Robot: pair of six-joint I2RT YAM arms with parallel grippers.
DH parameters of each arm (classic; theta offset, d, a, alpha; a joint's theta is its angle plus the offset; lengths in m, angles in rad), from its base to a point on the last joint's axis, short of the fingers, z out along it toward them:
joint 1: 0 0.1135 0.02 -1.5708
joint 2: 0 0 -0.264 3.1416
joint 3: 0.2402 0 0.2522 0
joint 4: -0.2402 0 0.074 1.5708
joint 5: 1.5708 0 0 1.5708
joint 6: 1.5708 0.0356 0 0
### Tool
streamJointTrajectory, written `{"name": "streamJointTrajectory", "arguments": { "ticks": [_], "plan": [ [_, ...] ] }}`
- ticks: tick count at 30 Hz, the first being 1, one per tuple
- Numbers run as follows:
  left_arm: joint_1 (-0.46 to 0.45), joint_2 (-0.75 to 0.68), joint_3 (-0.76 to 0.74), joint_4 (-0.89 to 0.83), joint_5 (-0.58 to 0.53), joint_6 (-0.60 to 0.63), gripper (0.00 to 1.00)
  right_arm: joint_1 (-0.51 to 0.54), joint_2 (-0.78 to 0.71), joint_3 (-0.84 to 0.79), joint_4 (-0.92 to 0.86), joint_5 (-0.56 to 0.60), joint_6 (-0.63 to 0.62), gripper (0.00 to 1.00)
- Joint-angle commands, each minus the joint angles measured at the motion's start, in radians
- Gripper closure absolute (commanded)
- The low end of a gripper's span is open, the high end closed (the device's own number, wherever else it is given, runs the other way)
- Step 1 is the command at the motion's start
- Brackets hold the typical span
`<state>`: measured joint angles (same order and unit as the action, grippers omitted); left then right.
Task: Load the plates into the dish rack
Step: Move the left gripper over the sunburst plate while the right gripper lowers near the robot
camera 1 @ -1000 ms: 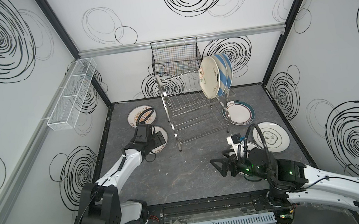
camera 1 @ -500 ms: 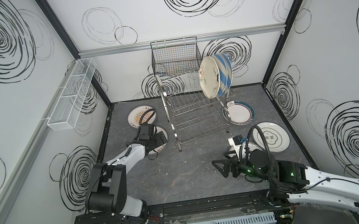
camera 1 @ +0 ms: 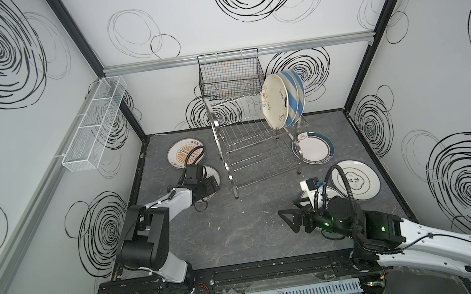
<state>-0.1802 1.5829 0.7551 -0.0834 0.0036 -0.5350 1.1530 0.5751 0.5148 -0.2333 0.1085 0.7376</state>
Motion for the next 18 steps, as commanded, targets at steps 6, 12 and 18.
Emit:
{"name": "streamJointTrajectory", "arguments": {
  "ticks": [6,12,18],
  "plan": [
    [0.009,-0.059,-0.102,-0.007,0.042,-0.024,0.04,0.008,-0.015,-0.011,-0.001,0.026,0.014,0.0],
    [0.005,-0.122,-0.189,-0.01,0.084,-0.047,0.04,0.007,-0.015,-0.016,0.009,0.017,0.023,0.0],
    [-0.042,-0.245,-0.286,-0.049,0.136,-0.105,0.04,0.008,-0.04,-0.018,-0.004,0.023,0.027,0.0]
  ]
}}
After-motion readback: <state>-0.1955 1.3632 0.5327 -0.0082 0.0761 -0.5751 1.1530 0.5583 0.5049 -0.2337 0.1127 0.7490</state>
